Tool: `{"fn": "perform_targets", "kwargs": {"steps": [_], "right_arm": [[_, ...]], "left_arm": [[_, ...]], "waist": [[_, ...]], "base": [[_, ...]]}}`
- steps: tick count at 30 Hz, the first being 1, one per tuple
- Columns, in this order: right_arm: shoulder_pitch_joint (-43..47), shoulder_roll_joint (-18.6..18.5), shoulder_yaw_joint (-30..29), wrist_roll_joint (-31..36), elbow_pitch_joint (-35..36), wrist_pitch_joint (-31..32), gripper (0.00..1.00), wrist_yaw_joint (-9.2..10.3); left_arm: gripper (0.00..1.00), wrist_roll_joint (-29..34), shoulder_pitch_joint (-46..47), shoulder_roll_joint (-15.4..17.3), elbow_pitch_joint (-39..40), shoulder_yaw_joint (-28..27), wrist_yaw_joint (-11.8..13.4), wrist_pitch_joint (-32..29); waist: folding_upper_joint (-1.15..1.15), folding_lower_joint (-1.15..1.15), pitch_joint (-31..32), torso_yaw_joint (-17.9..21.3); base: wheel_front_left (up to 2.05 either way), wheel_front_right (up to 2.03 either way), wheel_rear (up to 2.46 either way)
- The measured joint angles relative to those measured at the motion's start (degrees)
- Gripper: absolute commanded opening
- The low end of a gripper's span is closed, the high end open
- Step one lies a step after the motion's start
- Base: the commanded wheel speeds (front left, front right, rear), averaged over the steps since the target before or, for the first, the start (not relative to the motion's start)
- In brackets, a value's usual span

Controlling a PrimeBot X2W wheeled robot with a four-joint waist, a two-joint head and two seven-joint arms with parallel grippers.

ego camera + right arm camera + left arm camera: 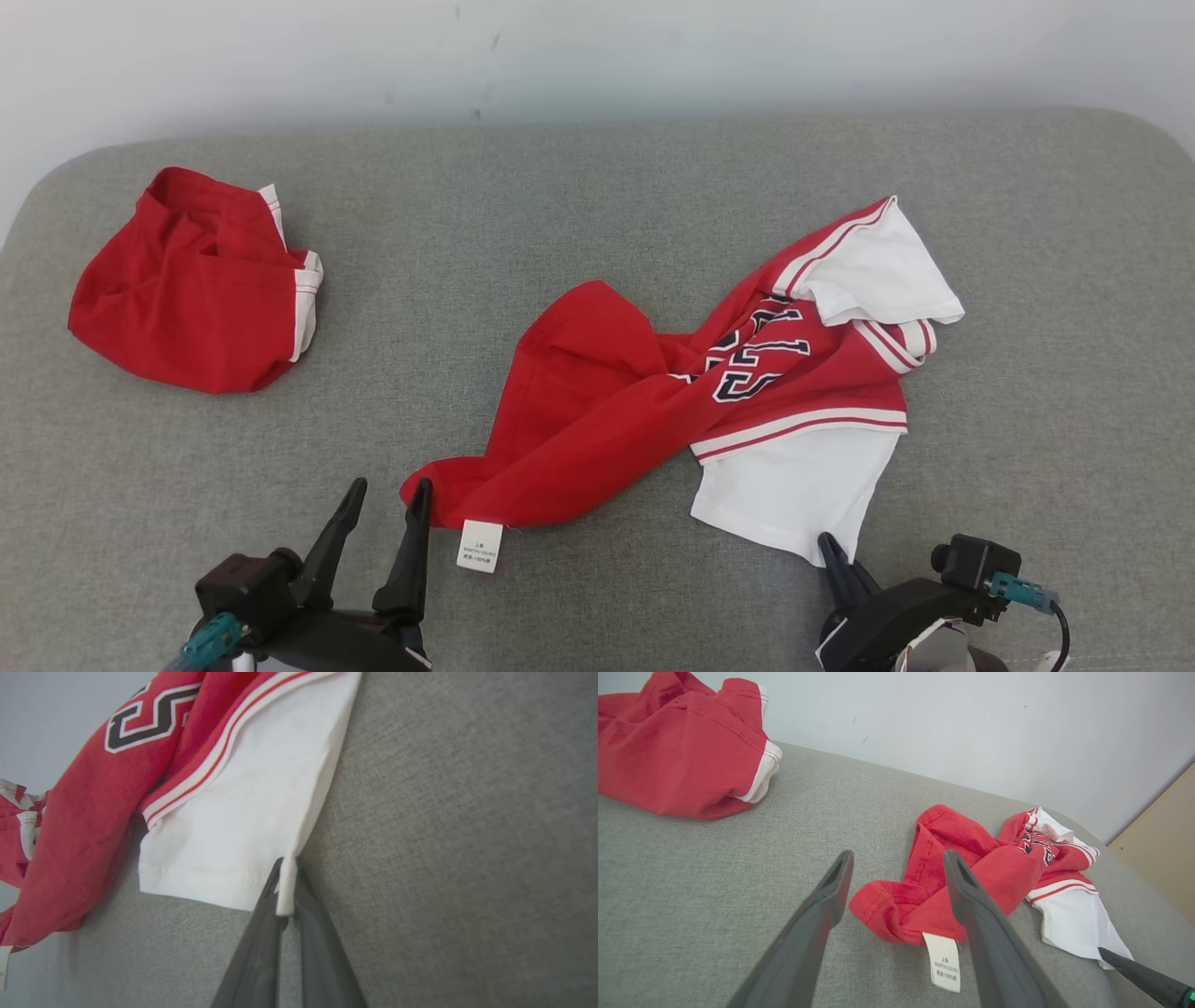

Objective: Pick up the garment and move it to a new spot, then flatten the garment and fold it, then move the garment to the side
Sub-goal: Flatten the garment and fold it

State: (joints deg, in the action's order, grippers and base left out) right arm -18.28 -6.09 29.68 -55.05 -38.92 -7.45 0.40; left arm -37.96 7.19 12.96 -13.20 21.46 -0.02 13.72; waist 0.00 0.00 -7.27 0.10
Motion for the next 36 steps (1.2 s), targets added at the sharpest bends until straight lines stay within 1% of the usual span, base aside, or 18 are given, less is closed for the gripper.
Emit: {"fn": "perform_targets", "kwargs": {"steps": [6, 10, 15, 19, 26, 31, 36], "right_arm": [[0.1, -0.3, -1.0, -0.5, 0.6, -1.8, 0.00, -1.20], [0.5, -1.4, -1.6, -0.4, 2.5, -3.7, 0.00, -2.12], [2.6, -3.4, -3.2, -0.4, 6.0, -5.0, 0.00, -3.49], [3.8, -4.8, -4.0, -0.4, 8.0, -5.5, 0.00, -3.61], [7.3, -6.5, -7.1, -0.4, 12.2, -6.3, 0.00, -3.76], [7.7, -6.7, -7.5, -0.3, 14.7, -6.3, 0.00, -3.68], [8.7, -6.8, -8.0, 0.1, 16.7, -6.7, 0.00, -3.36]], "left_arm": [[1.00, -0.5, 0.0, -0.2, 0.5, -1.1, 0.0, 0.0], [1.00, -0.7, -0.1, -0.2, 0.3, -1.7, 0.1, 0.0], [1.00, -1.0, -0.4, 0.3, -0.9, -2.7, 1.7, -0.1], [1.00, -1.1, -0.7, 0.7, -2.7, -2.5, 2.5, -1.9], [1.00, -2.2, -0.7, -0.3, -4.1, -2.2, 2.5, -4.6], [1.00, -3.2, -1.2, 0.5, -6.8, -1.2, 2.5, -7.6], [1.00, -4.2, -2.5, 0.1, -6.9, -0.5, 1.9, -8.7]], "waist": [[0.00, 0.00, 0.5, 0.6], [0.00, 0.00, 0.8, 1.5], [0.00, 0.00, 1.0, 2.9], [0.00, 0.00, 1.1, 4.0], [0.00, 0.00, 1.1, 5.2], [0.00, 0.00, 0.9, 5.9], [0.00, 0.00, 0.7, 6.2]], "base": [[0.00, 0.00, 0.00], [0.00, 0.00, 0.00], [0.00, 0.00, 0.00], [0.00, 0.00, 0.00], [0.00, 0.00, 0.00], [0.00, 0.00, 0.00], [0.00, 0.00, 0.00]]}}
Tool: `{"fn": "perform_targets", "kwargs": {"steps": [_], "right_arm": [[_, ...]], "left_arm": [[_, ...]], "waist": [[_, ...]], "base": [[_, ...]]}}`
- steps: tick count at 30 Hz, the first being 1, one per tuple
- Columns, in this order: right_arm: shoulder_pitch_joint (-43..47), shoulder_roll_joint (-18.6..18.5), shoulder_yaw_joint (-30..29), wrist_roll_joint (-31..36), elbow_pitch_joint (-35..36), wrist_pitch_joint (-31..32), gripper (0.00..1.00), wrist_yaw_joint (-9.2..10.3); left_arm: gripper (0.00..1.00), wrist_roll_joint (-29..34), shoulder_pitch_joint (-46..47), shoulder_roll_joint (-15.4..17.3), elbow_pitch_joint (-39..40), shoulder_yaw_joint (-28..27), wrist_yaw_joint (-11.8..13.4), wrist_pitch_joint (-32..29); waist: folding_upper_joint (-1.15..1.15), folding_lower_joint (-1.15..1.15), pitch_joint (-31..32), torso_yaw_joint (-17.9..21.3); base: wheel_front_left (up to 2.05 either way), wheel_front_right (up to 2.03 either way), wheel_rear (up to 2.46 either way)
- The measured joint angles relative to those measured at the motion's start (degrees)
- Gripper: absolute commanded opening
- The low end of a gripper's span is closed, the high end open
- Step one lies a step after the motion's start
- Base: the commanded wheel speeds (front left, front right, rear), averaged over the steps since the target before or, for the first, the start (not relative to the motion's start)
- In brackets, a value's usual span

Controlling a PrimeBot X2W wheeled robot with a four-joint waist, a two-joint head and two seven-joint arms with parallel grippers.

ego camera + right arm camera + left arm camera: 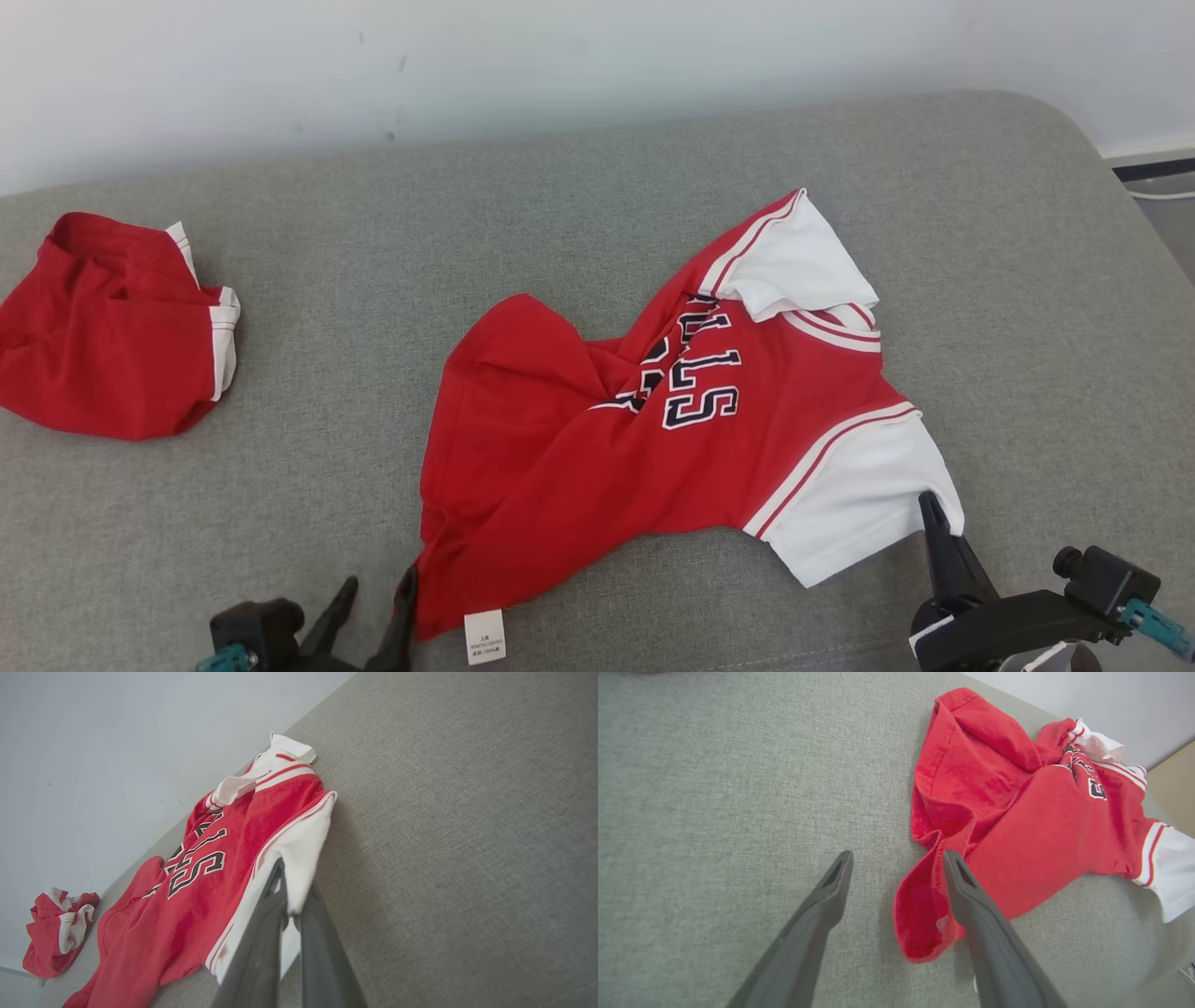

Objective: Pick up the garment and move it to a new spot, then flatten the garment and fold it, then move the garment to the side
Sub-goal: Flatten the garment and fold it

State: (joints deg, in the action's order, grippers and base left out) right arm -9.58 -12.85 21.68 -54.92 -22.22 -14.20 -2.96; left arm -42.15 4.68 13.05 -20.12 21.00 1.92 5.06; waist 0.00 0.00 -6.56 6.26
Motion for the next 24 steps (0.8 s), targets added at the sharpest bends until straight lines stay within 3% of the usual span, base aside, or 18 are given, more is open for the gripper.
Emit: {"fn": "perform_targets", "kwargs": {"steps": [15, 16, 17, 18, 19, 22, 24], "right_arm": [[1.8, -0.9, -0.7, 1.2, 4.0, 0.0, 0.00, 1.41], [2.0, -0.9, -0.7, 1.2, 4.3, 0.0, 0.00, 1.44], [2.2, -0.9, -0.7, 1.3, 4.5, 0.0, 0.00, 1.45], [2.2, -0.9, -0.7, 1.4, 4.7, 0.0, 0.00, 1.46], [2.2, -0.9, -0.7, 1.4, 5.0, 0.0, 0.00, 1.53], [2.2, -0.9, -0.7, 1.4, 5.4, 0.0, 0.00, 1.98], [2.2, -0.9, -0.8, 1.4, 5.7, 0.0, 0.00, 2.02]], "left_arm": [[1.00, 3.7, -3.0, 1.3, 3.6, 4.9, -1.5, -0.3], [0.91, 3.7, -3.0, 1.3, 3.7, 5.1, -1.5, -0.4], [0.64, 3.8, -3.0, 1.3, 3.8, 5.2, -1.5, -0.4], [0.50, 3.8, -3.0, 1.3, 3.8, 5.4, -1.5, -0.4], [0.46, 3.9, -3.0, 1.3, 4.0, 5.5, -1.5, -0.4], [0.22, 4.0, -3.0, 1.2, 4.2, 5.9, -1.5, -1.0], [0.20, 4.0, -3.0, 1.3, 4.1, 6.0, -1.5, -1.5]], "waist": [[0.00, 0.00, -0.2, -0.4], [0.00, 0.00, -0.3, -0.4], [0.00, 0.00, -0.3, -0.4], [0.00, 0.00, -0.3, -0.4], [0.00, 0.00, -0.4, -0.5], [0.00, 0.00, -0.6, -0.5], [0.00, 0.00, -0.7, -0.5]], "base": [[0.00, 0.00, 0.00], [0.00, 0.00, 0.00], [0.00, 0.00, 0.00], [0.00, 0.00, 0.00], [0.00, 0.00, 0.00], [0.00, 0.00, 0.00], [0.00, 0.00, 0.00]]}}
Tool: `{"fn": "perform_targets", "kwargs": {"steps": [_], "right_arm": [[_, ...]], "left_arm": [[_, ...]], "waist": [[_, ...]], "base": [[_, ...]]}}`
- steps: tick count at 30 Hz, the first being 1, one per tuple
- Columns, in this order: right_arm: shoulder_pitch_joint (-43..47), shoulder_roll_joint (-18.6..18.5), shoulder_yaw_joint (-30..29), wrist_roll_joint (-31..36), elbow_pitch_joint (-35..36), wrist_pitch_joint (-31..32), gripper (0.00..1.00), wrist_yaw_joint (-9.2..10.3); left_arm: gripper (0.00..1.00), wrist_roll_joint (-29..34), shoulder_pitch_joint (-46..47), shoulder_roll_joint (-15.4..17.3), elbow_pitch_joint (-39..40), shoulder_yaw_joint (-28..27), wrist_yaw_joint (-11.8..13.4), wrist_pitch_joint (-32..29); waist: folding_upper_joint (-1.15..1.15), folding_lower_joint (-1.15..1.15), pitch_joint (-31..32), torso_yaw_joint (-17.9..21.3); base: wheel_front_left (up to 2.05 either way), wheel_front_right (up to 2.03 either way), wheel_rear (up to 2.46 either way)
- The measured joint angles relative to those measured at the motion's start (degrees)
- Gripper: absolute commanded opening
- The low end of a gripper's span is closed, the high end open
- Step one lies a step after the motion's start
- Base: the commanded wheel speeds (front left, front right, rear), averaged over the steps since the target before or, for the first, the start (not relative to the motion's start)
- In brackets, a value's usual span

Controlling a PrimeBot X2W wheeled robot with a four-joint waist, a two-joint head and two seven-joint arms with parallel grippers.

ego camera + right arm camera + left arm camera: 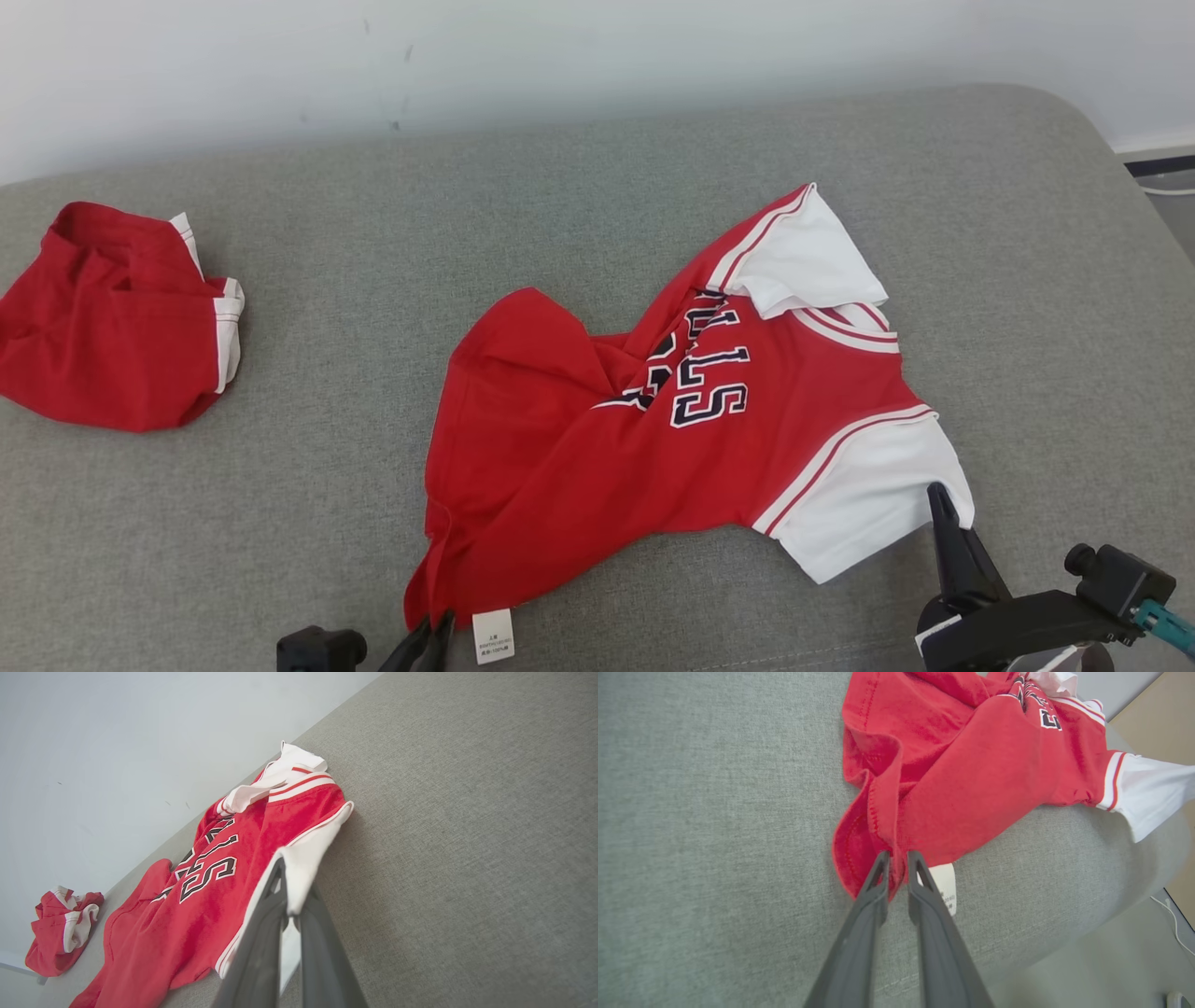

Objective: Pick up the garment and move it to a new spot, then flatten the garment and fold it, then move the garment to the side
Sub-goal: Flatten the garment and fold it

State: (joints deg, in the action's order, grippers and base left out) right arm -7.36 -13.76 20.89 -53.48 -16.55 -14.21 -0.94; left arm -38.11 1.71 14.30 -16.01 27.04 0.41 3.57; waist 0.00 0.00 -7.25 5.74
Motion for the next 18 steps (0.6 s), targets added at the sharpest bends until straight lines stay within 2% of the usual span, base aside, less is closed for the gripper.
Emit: {"fn": "perform_targets", "kwargs": {"steps": [2, 4, 8, 14, 18], "right_arm": [[0.0, 0.0, 0.0, 0.0, 0.2, 0.0, 0.00, 0.01], [0.0, 0.0, -0.1, 0.0, 0.6, 0.0, 0.00, 0.34], [0.0, 0.0, -0.4, 0.0, 1.1, 0.0, 0.00, 0.51], [0.0, -0.6, -2.4, 0.0, 2.6, 0.0, 0.00, 0.51], [0.0, -1.0, -4.7, -1.1, 5.5, -0.1, 0.00, 0.12]], "left_arm": [[0.20, 0.2, 0.0, 0.0, -0.1, 0.3, 0.0, -0.3], [0.00, 0.2, 0.0, 0.0, -0.1, 0.5, 0.0, -0.5], [0.00, 0.1, 0.0, 0.0, 0.0, -0.1, 0.0, -0.5], [0.00, -1.3, 0.8, 1.1, 2.2, -4.2, 0.0, 1.2], [0.00, -1.7, 1.9, 2.4, 5.9, -6.1, -1.8, 3.1]], "waist": [[0.00, 0.00, -0.1, 0.0], [0.00, 0.00, -0.2, -0.1], [0.00, 0.00, -0.3, -0.2], [0.00, 0.00, 0.0, -0.7], [0.00, 0.00, 0.3, -1.1]], "base": [[0.00, 0.00, 0.00], [0.00, 0.00, 0.00], [0.00, 0.00, 0.00], [0.00, 0.00, 0.00], [0.00, 0.00, 0.00]]}}
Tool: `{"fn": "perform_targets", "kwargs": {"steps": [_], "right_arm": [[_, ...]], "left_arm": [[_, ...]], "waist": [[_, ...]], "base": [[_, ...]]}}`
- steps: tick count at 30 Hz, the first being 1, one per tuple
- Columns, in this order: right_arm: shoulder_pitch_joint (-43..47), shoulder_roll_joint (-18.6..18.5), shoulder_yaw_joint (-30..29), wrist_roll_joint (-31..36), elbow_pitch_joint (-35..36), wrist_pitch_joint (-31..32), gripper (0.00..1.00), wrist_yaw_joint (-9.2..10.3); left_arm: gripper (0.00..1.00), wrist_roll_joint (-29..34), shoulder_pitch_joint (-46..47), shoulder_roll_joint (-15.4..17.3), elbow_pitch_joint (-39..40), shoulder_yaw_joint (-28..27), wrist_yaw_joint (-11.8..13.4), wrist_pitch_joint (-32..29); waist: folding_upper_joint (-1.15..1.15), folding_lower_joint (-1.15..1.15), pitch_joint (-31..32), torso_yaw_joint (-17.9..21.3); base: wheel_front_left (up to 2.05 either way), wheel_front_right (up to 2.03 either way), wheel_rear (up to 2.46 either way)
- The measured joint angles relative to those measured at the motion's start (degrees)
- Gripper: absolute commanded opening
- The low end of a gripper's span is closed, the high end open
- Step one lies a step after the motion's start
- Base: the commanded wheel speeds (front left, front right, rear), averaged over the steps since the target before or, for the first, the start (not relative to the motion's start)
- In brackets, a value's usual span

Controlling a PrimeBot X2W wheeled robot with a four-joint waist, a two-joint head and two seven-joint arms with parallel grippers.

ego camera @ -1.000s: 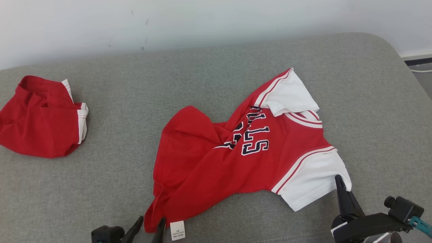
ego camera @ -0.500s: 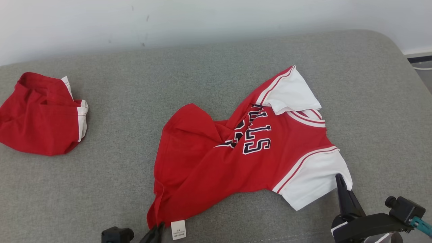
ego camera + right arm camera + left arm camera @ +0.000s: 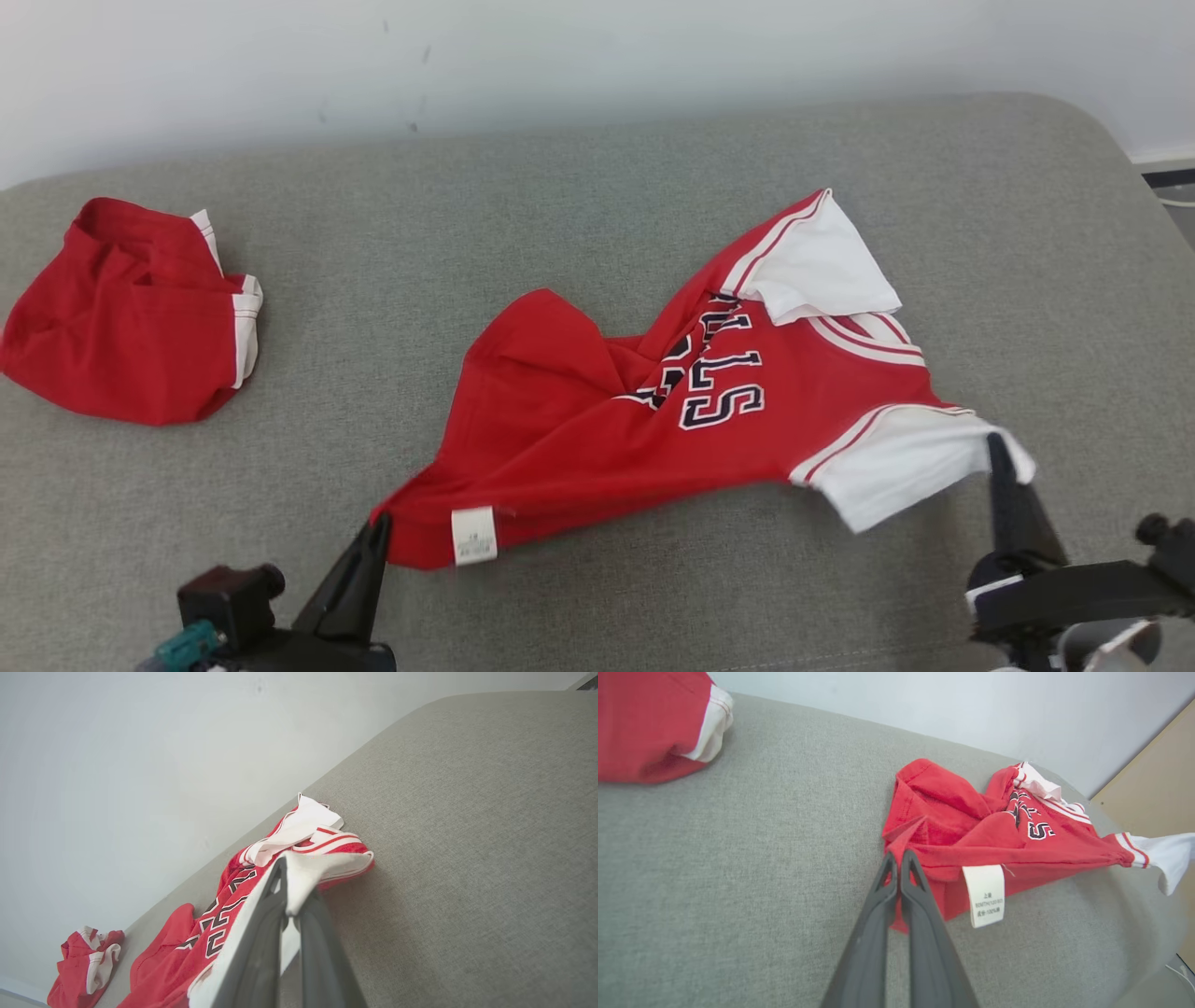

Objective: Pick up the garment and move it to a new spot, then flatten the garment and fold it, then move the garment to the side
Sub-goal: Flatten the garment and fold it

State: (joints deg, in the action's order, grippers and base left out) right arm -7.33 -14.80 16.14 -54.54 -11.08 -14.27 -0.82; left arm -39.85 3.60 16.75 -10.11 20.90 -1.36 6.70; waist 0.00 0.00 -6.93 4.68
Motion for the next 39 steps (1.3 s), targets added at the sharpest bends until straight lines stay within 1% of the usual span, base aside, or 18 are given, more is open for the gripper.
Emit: {"fn": "perform_targets", "kwargs": {"steps": [2, 5, 7, 11, 14, 17, 21, 23, 25, 29, 31, 33, 35, 37, 38, 39], "right_arm": [[0.5, -0.9, -1.3, -1.0, 1.5, 0.0, 0.00, -0.88], [2.7, -2.7, -1.8, -2.8, 4.0, 0.0, 0.00, -3.10], [4.8, -4.1, -1.8, -4.0, 5.7, 0.2, 0.00, -3.92], [7.1, -7.2, -1.4, -6.3, 8.7, 3.3, 0.00, -5.25], [8.1, -9.0, -0.1, -8.1, 10.4, 6.3, 0.00, -5.34], [8.3, -9.6, 2.2, -9.9, 11.1, 9.9, 0.00, -5.75], [6.3, -10.3, 5.3, -12.1, 11.1, 16.1, 0.00, -5.75], [2.2, -10.4, 6.8, -13.4, 11.0, 19.5, 0.00, -5.77], [-4.1, -10.4, 7.6, -14.9, 10.0, 23.4, 0.00, -5.81], [-18.2, -10.0, 9.1, -16.2, 6.5, 31.3, 0.00, -5.81], [-25.6, -8.9, 9.2, -17.7, 3.5, 35.0, 0.00, -5.64], [-34.1, -7.0, 9.0, -18.3, 0.0, 37.8, 0.00, -4.31], [-42.7, -4.4, 8.1, -19.0, -4.3, 39.7, 0.00, -2.71], [-51.1, -0.8, 5.2, -19.6, -9.3, 38.9, 0.00, -0.62], [-55.0, 0.9, 2.9, -19.7, -12.0, 37.3, 0.00, 0.44], [-58.4, 1.9, 0.9, -19.5, -14.1, 35.7, 0.00, 0.69]], "left_arm": [[0.00, -0.4, 0.6, 0.4, 1.6, -0.4, -0.7, 0.5], [0.00, -1.9, 0.2, 1.5, 3.4, -0.6, -1.9, 0.5], [0.00, -2.7, -1.1, 2.5, 4.6, -0.3, -2.8, -0.4], [0.00, -4.4, -4.2, 4.2, 7.2, 1.8, -4.3, -3.3], [0.00, -6.9, -4.8, 4.6, 9.0, 2.6, -4.8, -5.4], [0.00, -8.2, -4.6, 4.8, 10.3, 3.2, -4.8, -7.7], [0.00, -12.0, -1.1, 5.3, 10.3, 4.5, -5.3, -13.5], [0.00, -14.9, 2.0, 5.7, 9.4, 4.6, -5.3, -16.8], [0.00, -17.3, 6.5, 6.4, 7.9, 4.7, -5.6, -20.6], [0.00, -20.6, 19.0, 7.6, 3.9, 5.0, -5.7, -29.9], [0.00, -22.0, 26.4, 7.6, 1.4, 4.2, -5.7, -34.0], [0.00, -23.9, 34.2, 7.3, -1.3, 2.7, -5.7, -37.1], [0.00, -24.0, 42.4, 6.6, -4.7, 0.9, -4.8, -38.8], [0.00, -22.3, 51.4, 6.3, -8.6, -0.3, -4.2, -38.8], [0.00, -20.1, 55.8, 6.0, -10.6, -1.2, -4.2, -38.0], [0.00, -18.1, 59.5, 5.4, -11.9, -3.1, -4.2, -36.0]], "waist": [[0.00, 0.00, 0.1, -0.2], [0.00, 0.00, 0.3, -0.4], [0.00, 0.01, 0.1, -0.4], [0.00, 0.01, -0.5, -0.2], [0.00, 0.00, -1.0, 0.0], [0.00, 0.01, -1.7, 0.2], [0.00, 0.00, -3.1, 0.3], [0.00, 0.01, -4.0, 0.4], [0.00, 0.00, -5.1, 0.5], [0.01, 0.00, -7.6, 0.7], [0.00, -0.01, -9.0, 0.8], [0.01, -0.02, -10.4, 0.9], [0.01, -0.02, -11.8, 1.0], [0.01, -0.02, -13.2, 1.2], [0.01, -0.02, -13.9, 1.3], [0.01, -0.02, -14.5, 1.3]], "base": [[0.00, 0.00, 0.00], [0.00, 0.00, 0.00], [0.00, 0.00, 0.00], [0.00, 0.00, 0.00], [0.00, 0.00, 0.00], [0.00, 0.00, 0.00], [0.00, 0.00, 0.00], [0.00, 0.00, 0.00], [0.00, 0.00, 0.00], [0.00, 0.00, 0.00], [0.00, 0.00, 0.00], [0.00, 0.00, 0.00], [0.00, 0.00, 0.00], [0.00, 0.00, 0.00], [0.00, 0.00, 0.00], [0.00, 0.00, 0.00]]}}
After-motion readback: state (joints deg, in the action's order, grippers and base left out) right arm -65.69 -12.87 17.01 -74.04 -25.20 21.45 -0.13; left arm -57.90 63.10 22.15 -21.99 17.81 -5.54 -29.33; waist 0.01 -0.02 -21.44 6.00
